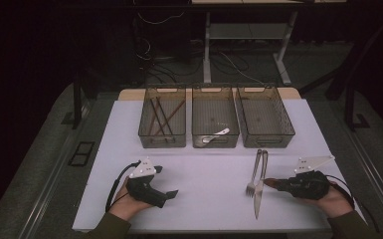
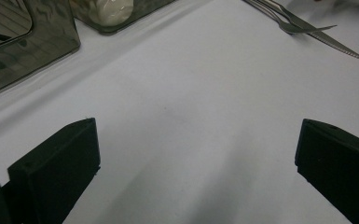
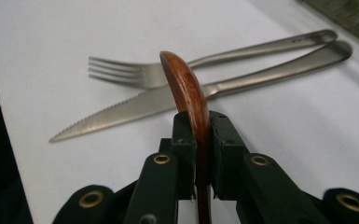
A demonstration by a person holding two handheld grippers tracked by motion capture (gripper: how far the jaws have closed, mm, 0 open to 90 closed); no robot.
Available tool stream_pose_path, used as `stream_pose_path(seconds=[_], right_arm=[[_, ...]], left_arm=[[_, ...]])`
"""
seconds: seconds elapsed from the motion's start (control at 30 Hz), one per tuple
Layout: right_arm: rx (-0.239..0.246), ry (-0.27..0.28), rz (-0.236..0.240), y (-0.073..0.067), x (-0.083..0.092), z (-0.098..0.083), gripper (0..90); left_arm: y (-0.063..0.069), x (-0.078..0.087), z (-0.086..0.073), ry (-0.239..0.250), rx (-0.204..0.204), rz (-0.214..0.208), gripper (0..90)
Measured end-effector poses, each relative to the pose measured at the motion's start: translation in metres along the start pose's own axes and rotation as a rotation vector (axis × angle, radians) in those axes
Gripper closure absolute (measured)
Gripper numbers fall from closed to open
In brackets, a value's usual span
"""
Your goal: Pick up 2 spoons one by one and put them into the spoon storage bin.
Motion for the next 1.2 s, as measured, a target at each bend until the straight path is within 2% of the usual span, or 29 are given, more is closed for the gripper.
stream_pose_path(seconds=[0.17,0.5,0.67,1.2], right_arm=[[-0.026,0.027,-0.002,0.003,0.001,0.011,80.8],[-0.072,0.069,-0.019,0.011,0.003,0.030,80.8],[-0.078,0.101,-0.018,0.016,0.004,0.042,80.8],[-0.106,0.154,-0.021,0.025,0.003,0.070,80.9]], left_arm=[[0.002,0.001,0.001,0.012,0.011,-0.004,0.0],[0.004,0.002,-0.002,0.016,0.001,0.004,0.0],[0.004,0.003,-0.001,0.019,-0.008,0.011,0.0],[0.004,0.003,-0.001,0.024,-0.013,0.002,0.0]])
Point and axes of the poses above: each handheld gripper's, and its own axes: x roughly backward along the jaws, z roughly out of its top, y roughly to its right, the point moved 7 cm from there along -x, roughly forward along the jaws, and after that the axes turned 7 degrees about -y, right-handed, at the moved point
